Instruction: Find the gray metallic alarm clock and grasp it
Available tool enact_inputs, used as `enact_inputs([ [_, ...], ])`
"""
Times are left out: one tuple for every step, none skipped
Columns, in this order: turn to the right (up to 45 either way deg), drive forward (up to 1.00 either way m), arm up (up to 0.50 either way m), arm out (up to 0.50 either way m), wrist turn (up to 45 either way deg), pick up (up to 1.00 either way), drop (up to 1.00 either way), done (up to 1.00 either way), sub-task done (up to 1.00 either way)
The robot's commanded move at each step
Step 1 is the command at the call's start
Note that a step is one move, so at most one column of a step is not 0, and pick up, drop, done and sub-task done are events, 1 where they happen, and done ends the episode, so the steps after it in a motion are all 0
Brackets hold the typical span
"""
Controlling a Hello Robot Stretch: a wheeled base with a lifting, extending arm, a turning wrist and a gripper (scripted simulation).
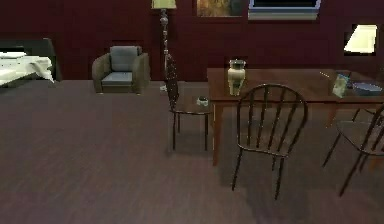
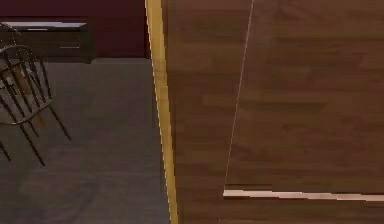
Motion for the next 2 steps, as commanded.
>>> enact_inputs([
  [0.0, 1.00, 0.00, 0.00, 0.0, 0.00, 0.00, 0.00, 0.00],
  [30.0, 0.00, 0.00, 0.00, 0.0, 0.00, 0.00, 0.00, 0.00],
])
